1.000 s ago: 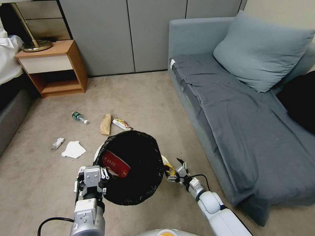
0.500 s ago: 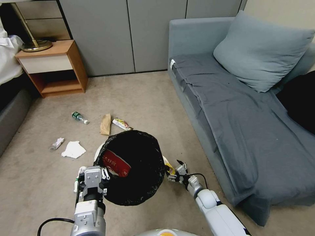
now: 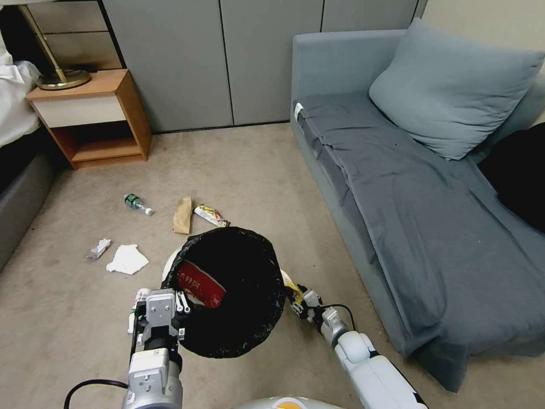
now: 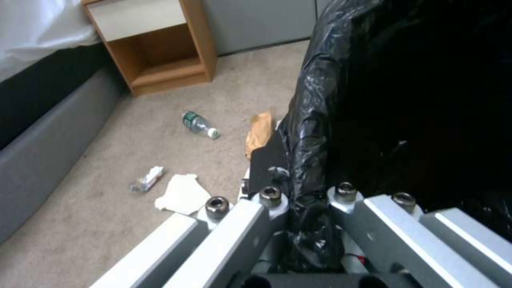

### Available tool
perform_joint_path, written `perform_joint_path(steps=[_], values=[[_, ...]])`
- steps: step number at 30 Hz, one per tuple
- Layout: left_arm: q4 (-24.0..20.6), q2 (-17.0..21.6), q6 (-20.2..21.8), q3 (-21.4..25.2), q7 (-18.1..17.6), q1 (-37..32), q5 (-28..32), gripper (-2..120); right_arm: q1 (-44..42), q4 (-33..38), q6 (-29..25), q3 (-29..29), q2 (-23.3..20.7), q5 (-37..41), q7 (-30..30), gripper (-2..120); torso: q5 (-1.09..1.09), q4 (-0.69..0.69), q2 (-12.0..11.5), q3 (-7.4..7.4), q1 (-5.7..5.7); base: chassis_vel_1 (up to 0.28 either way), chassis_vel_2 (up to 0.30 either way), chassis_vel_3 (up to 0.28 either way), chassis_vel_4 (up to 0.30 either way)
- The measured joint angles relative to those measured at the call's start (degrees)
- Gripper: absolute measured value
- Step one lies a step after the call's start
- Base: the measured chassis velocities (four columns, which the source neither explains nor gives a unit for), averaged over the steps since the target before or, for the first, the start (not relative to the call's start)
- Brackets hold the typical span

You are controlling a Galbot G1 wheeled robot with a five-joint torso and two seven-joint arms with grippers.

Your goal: Pick up the trash bin, then pick up the garbage from the floor and place it into the trash bin.

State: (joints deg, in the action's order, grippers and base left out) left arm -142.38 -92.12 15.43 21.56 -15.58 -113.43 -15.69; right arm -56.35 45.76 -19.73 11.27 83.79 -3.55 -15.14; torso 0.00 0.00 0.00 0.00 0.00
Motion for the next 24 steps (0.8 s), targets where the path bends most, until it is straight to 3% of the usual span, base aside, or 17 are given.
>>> perform_joint_path(steps=[7, 18, 24], values=[[0.37, -0.01, -0.05, -0.43, 0.02, 0.15, -0.28, 0, -0.75, 0.65, -0.5, 0.33, -0.3, 0.67, 0.21, 0, 0.0, 0.0, 0.0, 0.0, 0.0, 0.0, 0.0, 0.0, 0.0], [0.15, 0.03, -0.08, -0.41, 0.07, 0.16, -0.28, 0, -1.49, 3.07, -1.11, 0.52, -0.65, 1.49, 1.05, 0, 0.0, 0.0, 0.0, 0.0, 0.0, 0.0, 0.0, 0.0, 0.0], [0.09, 0.04, -0.09, -0.31, 0.09, 0.19, -0.22, 0, -3.5, 10.95, 0.67, 1.41, -1.36, 6.03, 3.89, 0, 0.0, 0.0, 0.0, 0.0, 0.0, 0.0, 0.0, 0.0, 0.0]])
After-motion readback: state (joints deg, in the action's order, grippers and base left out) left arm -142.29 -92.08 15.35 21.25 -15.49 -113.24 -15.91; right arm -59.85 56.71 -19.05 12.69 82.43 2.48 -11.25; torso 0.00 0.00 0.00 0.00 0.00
